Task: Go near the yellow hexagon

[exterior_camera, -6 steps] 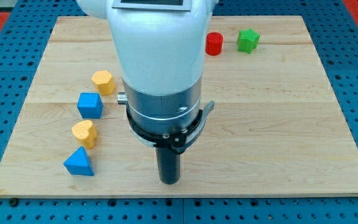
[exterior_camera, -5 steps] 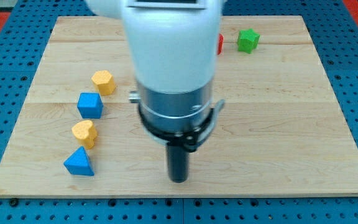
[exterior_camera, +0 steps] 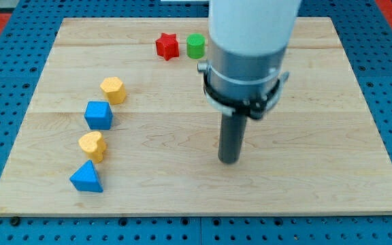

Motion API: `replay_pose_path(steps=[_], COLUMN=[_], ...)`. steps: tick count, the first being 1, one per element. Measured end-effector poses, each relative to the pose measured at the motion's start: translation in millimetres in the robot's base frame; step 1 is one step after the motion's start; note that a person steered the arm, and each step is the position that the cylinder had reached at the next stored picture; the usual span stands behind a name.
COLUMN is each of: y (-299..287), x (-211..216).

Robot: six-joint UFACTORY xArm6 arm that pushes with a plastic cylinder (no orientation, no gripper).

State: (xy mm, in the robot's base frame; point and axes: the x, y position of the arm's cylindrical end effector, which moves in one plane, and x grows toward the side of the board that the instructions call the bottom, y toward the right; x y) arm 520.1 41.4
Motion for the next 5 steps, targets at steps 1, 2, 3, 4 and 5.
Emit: replay_pose_path(steps=[1, 2, 3, 4, 5], y=[-30.3, -66.8, -104.9, -140.5, -167.8], x=[-52.3, -99.8, -140.7, -149.8, -146.3])
